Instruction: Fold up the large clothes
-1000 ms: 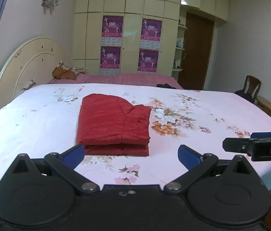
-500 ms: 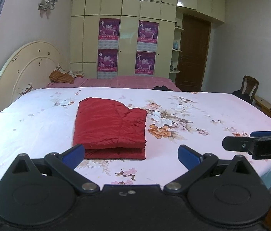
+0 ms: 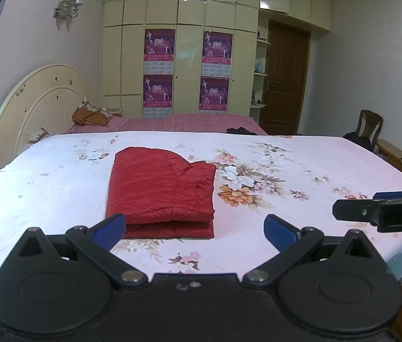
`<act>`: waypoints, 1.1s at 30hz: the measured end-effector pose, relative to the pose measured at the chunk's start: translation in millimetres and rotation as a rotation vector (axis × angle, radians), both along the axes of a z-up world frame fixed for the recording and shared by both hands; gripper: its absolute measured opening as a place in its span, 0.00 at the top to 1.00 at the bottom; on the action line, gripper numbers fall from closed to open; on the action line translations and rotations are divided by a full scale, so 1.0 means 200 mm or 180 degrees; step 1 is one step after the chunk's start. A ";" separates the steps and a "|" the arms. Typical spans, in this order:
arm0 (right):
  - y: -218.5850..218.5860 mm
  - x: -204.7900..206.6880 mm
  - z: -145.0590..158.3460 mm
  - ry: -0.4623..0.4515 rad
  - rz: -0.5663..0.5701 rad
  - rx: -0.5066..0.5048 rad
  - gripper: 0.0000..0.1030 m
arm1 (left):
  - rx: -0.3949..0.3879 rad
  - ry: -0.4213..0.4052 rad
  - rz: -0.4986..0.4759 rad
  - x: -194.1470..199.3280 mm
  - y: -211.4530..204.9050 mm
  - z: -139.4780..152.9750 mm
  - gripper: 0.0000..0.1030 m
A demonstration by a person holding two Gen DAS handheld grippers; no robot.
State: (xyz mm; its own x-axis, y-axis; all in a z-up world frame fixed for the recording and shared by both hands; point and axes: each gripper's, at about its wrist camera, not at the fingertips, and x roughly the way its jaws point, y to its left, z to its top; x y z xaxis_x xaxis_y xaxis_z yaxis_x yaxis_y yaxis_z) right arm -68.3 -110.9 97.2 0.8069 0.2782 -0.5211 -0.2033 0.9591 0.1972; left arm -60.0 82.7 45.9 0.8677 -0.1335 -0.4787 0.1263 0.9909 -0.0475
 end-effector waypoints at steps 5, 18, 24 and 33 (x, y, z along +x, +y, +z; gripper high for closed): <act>-0.01 0.00 0.00 -0.0015 -0.0005 -0.0021 0.01 | 0.0012 -0.0012 -0.0010 0.01 0.00 0.00 0.00; -0.02 0.00 0.00 -0.0004 -0.0004 -0.0019 0.01 | 0.0004 -0.0022 -0.0031 0.02 0.00 0.01 0.00; -0.03 0.00 0.00 -0.0011 0.0000 -0.0014 0.01 | 0.0013 -0.0023 -0.0024 0.02 0.00 0.00 0.00; -0.04 0.01 -0.01 -0.0004 0.0028 -0.0026 0.01 | 0.0032 -0.0033 -0.0022 0.02 0.01 0.00 0.00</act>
